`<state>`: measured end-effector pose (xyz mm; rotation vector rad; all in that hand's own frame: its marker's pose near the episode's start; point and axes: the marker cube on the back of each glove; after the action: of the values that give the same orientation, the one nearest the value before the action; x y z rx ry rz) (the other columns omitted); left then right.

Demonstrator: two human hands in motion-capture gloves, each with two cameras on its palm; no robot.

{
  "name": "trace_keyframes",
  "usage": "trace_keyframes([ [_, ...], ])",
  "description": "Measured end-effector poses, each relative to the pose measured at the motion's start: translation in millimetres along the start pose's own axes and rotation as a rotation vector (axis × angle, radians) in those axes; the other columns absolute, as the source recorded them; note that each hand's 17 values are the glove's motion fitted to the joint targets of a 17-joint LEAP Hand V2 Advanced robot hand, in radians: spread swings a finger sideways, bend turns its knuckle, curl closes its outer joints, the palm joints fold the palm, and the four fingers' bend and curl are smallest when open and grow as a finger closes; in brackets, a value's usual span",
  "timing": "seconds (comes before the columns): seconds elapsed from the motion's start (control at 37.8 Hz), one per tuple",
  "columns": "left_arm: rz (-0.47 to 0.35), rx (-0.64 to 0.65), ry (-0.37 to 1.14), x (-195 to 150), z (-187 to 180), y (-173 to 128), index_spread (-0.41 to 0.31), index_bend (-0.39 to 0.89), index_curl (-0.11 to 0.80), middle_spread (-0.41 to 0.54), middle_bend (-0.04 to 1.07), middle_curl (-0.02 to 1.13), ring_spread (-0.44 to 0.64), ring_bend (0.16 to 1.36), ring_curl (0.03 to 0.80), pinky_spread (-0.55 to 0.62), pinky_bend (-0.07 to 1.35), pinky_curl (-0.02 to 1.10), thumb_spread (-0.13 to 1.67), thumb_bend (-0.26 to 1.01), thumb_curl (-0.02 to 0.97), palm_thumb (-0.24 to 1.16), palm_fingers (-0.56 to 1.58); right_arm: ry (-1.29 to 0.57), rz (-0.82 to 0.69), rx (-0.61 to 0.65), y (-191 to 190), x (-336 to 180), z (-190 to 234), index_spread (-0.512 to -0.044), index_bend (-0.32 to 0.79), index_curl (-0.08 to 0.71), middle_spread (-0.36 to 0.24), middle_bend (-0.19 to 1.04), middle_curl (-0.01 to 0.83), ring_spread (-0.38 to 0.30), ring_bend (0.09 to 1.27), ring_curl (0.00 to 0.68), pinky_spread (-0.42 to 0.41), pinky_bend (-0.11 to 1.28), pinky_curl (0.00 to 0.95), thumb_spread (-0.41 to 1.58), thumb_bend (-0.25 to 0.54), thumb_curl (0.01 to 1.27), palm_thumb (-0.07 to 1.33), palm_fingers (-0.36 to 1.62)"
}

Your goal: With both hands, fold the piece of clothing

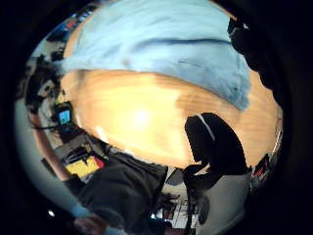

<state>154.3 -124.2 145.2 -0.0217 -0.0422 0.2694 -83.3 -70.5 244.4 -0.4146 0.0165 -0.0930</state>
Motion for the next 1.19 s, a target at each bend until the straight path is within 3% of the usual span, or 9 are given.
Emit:
trace_keyframes([
  [0.11,0.016,-0.015,0.033,-0.7,-3.3,3.0,-0.284,0.17,0.434,-0.302,0.32,0.5,-0.35,0.5,0.415,-0.4,0.4,0.37,0.73,0.01,0.64,0.89,1.18,-0.001,0.01,-0.062,-15.6,-0.2,20.7,-0.259,0.1,0.217,-0.083,0.31,0.421,-0.109,0.58,0.39,-0.007,0.4,0.341,1.21,0.047,0.27,0.66,0.82],
  [0.21,-0.004,-0.051,0.067,-4.4,-8.0,8.6,-0.285,0.16,0.436,-0.303,0.32,0.51,-0.35,0.5,0.42,-0.4,0.38,0.37,0.75,-0.01,0.654,0.89,1.18,0.007,0.052,-0.077,30.6,-12.8,1.1,-0.269,0.11,0.227,-0.099,0.29,0.424,-0.121,0.56,0.396,-0.014,0.4,0.35,1.17,0.032,0.27,0.69,0.76],
  [0.34,0.023,-0.09,0.129,-4.3,-15.5,12.9,-0.285,0.16,0.438,-0.304,0.31,0.51,-0.35,0.5,0.425,-0.39,0.38,0.38,0.76,-0.02,0.669,0.89,1.18,-0.012,0.053,-0.028,35.4,-16.0,-0.6,-0.273,0.11,0.224,-0.109,0.29,0.427,-0.13,0.54,0.392,-0.021,0.38,0.347,1.11,0.021,0.29,0.74,0.76],
  [0.58,0.01,-0.174,0.163,-5.0,-14.3,20.2,-0.283,0.16,0.442,-0.306,0.3,0.53,-0.35,0.49,0.433,-0.39,0.37,0.39,0.79,-0.02,0.693,0.89,1.18,-0.076,0.061,0.067,35.0,-14.6,-1.3,-0.275,0.12,0.239,-0.137,0.27,0.428,-0.167,0.53,0.387,-0.068,0.37,0.341,1.08,0.06,0.33,0.91,0.92],
  [0.69,0.01,-0.182,0.151,-1.7,-3.5,25.9,-0.283,0.16,0.444,-0.306,0.29,0.53,-0.35,0.49,0.436,-0.4,0.36,0.39,0.8,-0.02,0.701,0.89,1.18,-0.084,0.062,0.102,30.8,-8.8,2.3,-0.269,0.15,0.265,-0.147,0.3,0.445,-0.185,0.54,0.393,-0.134,0.37,0.347,1.12,0.132,0.37,1.04,1.14],
  [0.85,0.035,-0.221,0.094,8.1,12.1,44.8,-0.282,0.16,0.445,-0.308,0.29,0.53,-0.36,0.49,0.439,-0.4,0.36,0.39,0.82,-0.02,0.71,0.89,1.18,-0.089,-0.001,0.015,-8.5,9.7,32.3,-0.264,0.15,0.297,-0.156,0.33,0.468,-0.201,0.59,0.429,-0.202,0.4,0.371,1.12,0.133,0.39,1.08,1.23],
  [0.93,0.076,-0.263,0.12,11.3,20.0,46.4,-0.282,0.15,0.444,-0.311,0.29,0.54,-0.35,0.49,0.443,-0.39,0.35,0.4,0.83,-0.01,0.712,0.89,1.18,-0.056,-0.032,-0.035,5.0,10.3,22.5,-0.261,0.15,0.308,-0.158,0.33,0.474,-0.206,0.61,0.439,-0.217,0.4,0.378,1.12,0.122,0.4,1.08,1.23],
  [1.03,0.176,-0.275,0.173,4.7,34.9,23.5,-0.284,0.15,0.445,-0.308,0.29,0.54,-0.35,0.49,0.445,-0.39,0.35,0.4,0.85,-0.02,0.715,0.89,1.18,-0.018,-0.094,-0.092,24.3,12.3,-3.1,-0.257,0.15,0.321,-0.162,0.35,0.486,-0.211,0.62,0.448,-0.23,0.39,0.382,1.11,0.11,0.41,1.09,1.24],
  [1.19,0.209,-0.374,0.272,-8.1,10.1,44.4,-0.285,0.15,0.443,-0.306,0.29,0.55,-0.35,0.5,0.451,-0.39,0.35,0.4,0.84,-0.02,0.729,0.89,1.19,-0.039,-0.168,-0.156,44.8,17.7,-51.0,-0.258,0.16,0.342,-0.175,0.38,0.501,-0.221,0.64,0.458,-0.25,0.4,0.386,1.13,0.111,0.43,1.12,1.27],
])
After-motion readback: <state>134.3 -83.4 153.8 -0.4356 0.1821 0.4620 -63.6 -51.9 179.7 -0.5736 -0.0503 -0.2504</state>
